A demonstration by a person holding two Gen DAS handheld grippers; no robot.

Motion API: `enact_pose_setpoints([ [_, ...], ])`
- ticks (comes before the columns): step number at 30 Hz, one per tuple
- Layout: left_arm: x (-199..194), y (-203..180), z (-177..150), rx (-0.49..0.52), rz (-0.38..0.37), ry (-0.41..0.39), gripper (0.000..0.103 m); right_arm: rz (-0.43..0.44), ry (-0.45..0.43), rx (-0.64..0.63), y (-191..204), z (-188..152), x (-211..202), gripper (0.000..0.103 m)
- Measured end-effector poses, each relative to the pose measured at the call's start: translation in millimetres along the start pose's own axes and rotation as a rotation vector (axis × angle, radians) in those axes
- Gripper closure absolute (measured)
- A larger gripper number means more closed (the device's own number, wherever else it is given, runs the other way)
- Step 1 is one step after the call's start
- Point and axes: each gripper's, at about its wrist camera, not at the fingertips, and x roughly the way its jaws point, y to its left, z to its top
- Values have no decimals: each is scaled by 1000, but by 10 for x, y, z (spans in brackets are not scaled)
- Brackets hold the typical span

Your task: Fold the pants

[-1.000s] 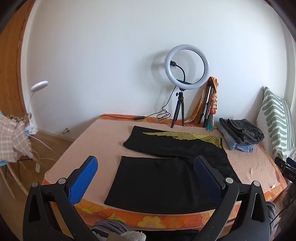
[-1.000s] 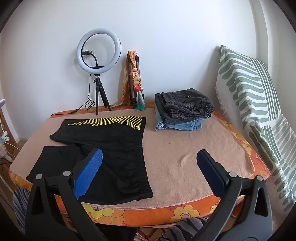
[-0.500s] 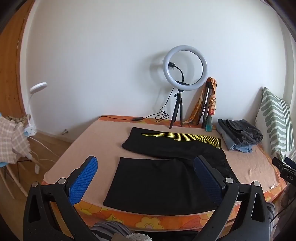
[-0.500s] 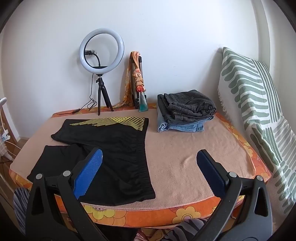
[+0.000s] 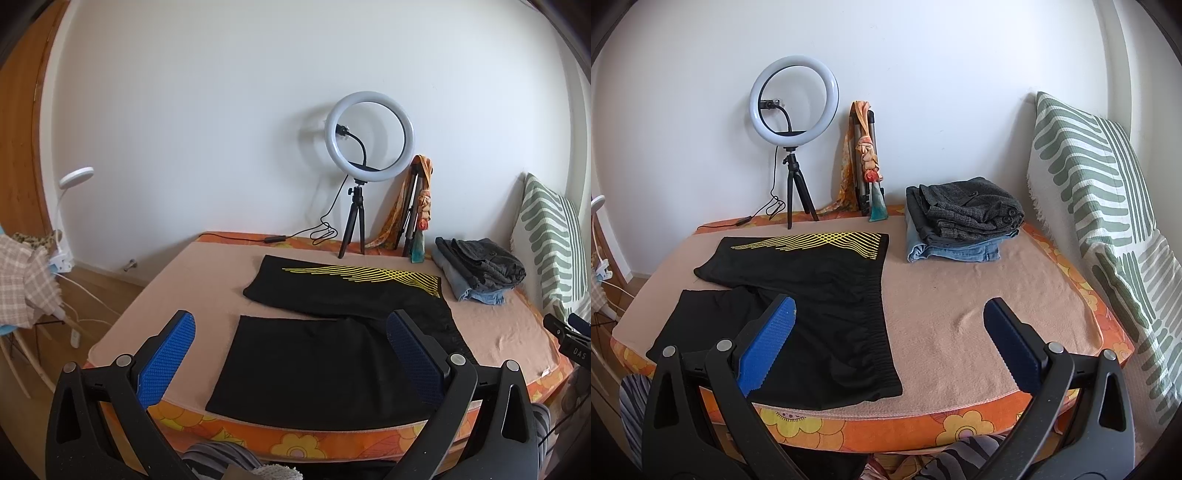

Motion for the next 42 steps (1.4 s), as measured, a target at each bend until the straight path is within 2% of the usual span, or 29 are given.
enact_pose_setpoints([
  [42,88,-39,1,3,-8,16,0,4,12,6,37,-63,80,0],
])
